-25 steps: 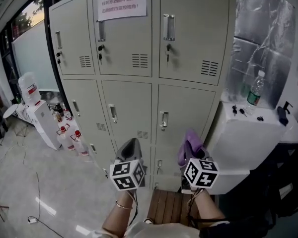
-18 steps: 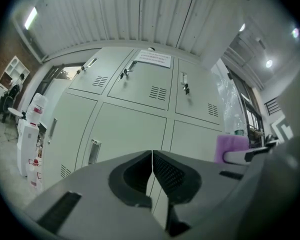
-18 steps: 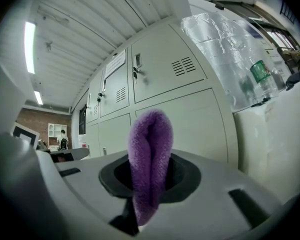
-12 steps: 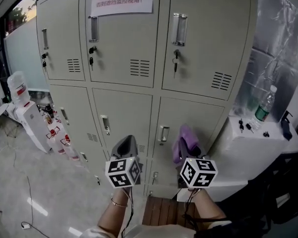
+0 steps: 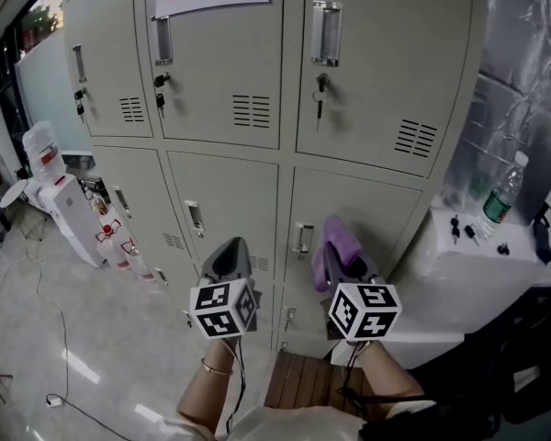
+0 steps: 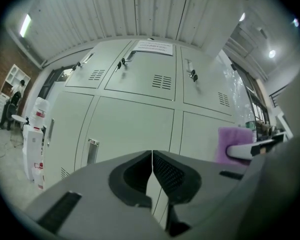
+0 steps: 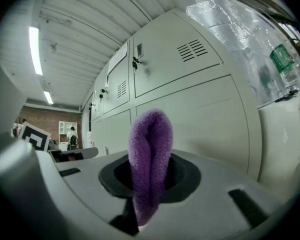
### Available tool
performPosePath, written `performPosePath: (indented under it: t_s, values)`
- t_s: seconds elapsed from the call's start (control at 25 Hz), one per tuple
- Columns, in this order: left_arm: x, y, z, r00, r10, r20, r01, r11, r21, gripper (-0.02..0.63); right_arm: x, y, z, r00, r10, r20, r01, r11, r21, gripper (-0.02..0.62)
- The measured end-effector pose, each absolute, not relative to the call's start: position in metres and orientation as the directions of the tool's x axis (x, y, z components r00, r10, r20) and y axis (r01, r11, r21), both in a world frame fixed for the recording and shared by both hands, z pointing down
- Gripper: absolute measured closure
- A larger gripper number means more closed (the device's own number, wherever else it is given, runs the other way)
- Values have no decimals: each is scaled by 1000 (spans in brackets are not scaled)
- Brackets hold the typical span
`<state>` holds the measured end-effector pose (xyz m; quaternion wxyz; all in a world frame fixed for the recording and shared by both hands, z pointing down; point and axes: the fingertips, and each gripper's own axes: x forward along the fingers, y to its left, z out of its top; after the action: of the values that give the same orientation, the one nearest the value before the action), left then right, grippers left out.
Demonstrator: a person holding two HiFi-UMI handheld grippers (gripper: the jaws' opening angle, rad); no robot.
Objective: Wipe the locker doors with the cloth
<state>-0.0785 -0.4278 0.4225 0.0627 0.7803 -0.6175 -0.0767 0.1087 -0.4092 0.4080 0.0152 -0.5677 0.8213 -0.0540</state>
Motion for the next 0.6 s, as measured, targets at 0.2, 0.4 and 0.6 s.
performPosePath:
  t_s: [0.2, 0.4, 0.6]
  values:
    - [-96, -427, 410, 197, -980, -41, -965, -201, 170, 596, 77, -407, 387, -479, -877, 31, -877, 477, -58, 534]
    - [-128, -424, 385, 133, -988, -74, -979, -142, 146, 597, 37, -406, 342, -590, -807, -14, -807, 590, -32, 534]
    - [-171, -420, 344, 60, -990, -131, -990, -76, 122, 595, -8, -405, 290, -678, -733, -57, -735, 679, 3, 534]
